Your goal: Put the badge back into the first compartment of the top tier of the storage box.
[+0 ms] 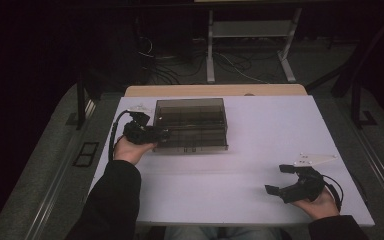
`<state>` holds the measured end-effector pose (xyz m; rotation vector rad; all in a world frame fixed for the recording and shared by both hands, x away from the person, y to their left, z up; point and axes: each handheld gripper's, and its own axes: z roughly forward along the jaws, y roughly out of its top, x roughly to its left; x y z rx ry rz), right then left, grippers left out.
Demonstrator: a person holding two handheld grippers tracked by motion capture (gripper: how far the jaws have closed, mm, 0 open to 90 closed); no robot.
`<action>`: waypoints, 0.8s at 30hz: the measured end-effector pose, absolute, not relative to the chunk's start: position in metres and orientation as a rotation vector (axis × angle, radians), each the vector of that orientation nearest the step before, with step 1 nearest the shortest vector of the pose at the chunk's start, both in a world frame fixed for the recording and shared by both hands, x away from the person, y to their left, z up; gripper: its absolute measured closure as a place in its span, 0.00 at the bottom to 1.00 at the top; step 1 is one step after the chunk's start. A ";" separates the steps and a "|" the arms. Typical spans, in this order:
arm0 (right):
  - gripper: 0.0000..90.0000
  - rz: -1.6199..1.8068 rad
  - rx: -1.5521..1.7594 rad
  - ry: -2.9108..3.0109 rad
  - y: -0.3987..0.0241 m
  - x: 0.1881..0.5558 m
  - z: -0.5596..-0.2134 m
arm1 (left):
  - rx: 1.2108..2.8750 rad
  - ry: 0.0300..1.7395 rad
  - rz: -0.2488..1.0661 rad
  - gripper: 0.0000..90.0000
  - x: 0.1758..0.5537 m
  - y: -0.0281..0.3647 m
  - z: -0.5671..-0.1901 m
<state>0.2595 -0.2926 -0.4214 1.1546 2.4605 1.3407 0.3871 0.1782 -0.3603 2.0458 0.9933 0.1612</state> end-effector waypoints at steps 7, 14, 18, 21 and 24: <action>0.00 1.337 1.154 2.465 -0.292 0.260 -0.422 | 2.051 0.990 0.152 0.63 0.387 0.177 -0.362; 0.00 1.335 1.150 2.467 -0.292 0.260 -0.422 | 2.077 0.975 0.141 0.63 0.386 0.173 -0.364; 0.00 1.333 1.149 2.470 -0.292 0.260 -0.422 | 2.108 0.968 0.136 0.63 0.386 0.171 -0.365; 0.00 1.334 1.149 2.469 -0.292 0.260 -0.422 | 2.120 0.964 0.130 0.63 0.386 0.169 -0.367; 0.00 1.333 1.149 2.471 -0.292 0.260 -0.422 | 2.128 0.967 0.121 0.63 0.386 0.169 -0.368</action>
